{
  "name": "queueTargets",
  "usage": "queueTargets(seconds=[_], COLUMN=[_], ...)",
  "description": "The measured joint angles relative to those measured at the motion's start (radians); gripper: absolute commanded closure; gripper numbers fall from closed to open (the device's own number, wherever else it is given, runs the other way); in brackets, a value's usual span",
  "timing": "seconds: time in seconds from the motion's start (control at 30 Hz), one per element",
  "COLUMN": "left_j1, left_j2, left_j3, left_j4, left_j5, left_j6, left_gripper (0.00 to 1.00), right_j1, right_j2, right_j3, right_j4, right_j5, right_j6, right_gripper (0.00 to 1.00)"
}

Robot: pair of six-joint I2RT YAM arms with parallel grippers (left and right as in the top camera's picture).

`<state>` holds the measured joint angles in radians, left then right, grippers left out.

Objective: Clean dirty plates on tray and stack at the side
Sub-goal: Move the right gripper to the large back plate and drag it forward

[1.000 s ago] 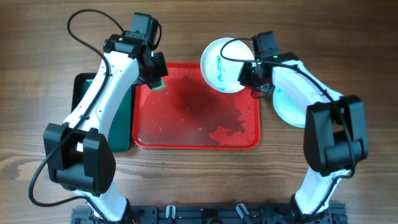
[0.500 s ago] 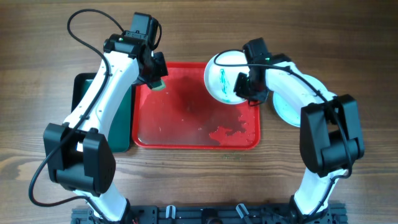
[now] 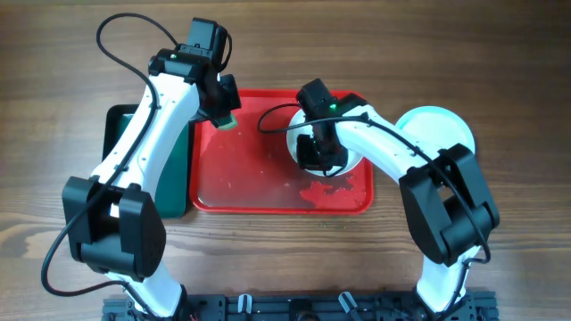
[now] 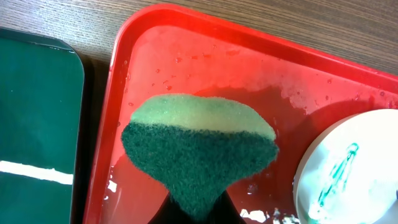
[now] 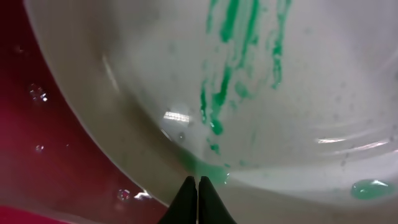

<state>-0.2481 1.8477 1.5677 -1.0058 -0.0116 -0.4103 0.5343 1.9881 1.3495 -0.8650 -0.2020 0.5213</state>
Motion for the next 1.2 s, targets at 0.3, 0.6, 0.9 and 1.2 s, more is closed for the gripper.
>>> queueTargets(seconds=[0.3,0.6,0.9,1.2], left_j1=[0.000,0.000,0.000,0.000], left_j2=[0.000,0.000,0.000,0.000], left_j3=[0.000,0.000,0.000,0.000], left_j4=[0.000,0.000,0.000,0.000], left_j5=[0.000,0.000,0.000,0.000], left_j6=[0.000,0.000,0.000,0.000], left_gripper=[0.96,0.96,0.96,0.96], right_j1=[-0.206,-0.280,-0.280,-0.280], right_j2=[-0.103,-0.079,0.011,0.066], right_j3=[0.084,0.080,0.080,0.080], right_j4=[-0.091,0.052,0.154,0.090], right_j5=[0.044,0.137,0.184,0.174], right_j6=[-0.080,-0.244,-0.402,-0.454], right_gripper=[0.60,0.50,0.50,0.83])
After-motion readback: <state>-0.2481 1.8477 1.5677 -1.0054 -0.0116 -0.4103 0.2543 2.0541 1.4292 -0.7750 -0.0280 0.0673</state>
